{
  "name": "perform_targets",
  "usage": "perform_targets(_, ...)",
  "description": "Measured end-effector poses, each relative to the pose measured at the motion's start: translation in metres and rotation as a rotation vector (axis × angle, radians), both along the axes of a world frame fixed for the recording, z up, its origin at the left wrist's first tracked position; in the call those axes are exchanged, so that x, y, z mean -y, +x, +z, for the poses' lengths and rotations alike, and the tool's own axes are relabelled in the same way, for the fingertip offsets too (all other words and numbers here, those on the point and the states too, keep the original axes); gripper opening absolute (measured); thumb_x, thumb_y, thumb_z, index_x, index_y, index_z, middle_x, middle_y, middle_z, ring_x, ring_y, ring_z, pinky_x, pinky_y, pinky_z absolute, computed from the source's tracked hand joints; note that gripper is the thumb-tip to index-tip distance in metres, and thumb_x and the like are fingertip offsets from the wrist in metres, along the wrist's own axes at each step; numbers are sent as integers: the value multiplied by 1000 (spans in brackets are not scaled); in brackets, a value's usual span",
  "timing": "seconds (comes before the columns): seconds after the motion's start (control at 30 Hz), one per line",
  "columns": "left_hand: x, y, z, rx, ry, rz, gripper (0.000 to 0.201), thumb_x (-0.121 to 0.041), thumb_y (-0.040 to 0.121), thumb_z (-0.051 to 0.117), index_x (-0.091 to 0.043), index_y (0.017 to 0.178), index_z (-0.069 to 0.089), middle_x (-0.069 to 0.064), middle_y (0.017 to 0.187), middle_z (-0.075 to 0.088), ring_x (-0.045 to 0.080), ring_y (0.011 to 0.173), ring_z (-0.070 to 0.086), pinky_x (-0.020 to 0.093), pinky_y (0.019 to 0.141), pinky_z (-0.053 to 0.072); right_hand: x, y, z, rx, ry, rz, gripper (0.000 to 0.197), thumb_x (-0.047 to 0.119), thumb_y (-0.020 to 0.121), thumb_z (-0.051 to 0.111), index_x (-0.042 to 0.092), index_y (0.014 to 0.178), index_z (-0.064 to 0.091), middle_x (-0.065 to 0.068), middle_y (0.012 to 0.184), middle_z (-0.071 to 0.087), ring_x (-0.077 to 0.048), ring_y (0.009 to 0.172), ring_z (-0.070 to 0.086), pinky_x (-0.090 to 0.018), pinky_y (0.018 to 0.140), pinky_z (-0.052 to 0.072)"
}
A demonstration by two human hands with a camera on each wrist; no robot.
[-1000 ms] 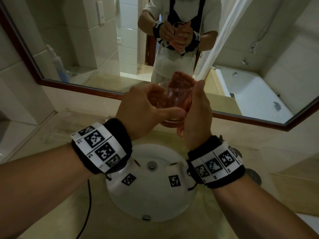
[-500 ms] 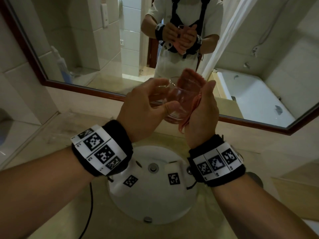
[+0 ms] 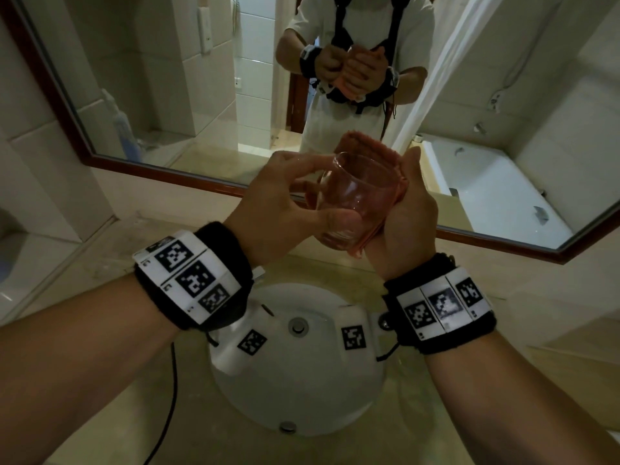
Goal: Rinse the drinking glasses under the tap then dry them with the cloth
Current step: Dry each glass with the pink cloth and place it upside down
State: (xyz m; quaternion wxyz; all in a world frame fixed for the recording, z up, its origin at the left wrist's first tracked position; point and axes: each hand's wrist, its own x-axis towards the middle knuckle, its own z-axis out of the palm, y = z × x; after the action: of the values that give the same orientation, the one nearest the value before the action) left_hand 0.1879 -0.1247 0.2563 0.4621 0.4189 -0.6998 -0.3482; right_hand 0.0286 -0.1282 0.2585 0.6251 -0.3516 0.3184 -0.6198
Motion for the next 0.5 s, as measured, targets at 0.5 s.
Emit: perform_targets(0.5,-3,-15,-5,-66,15,101,82,-57,50,88,-30,116,48,-4,112,72,11,103,70,40,87,60,-10,12,-1,-218,-227,-231,53,39,109,21,3,130,54,-11,102,70,-25,89,73,-49,83,61)
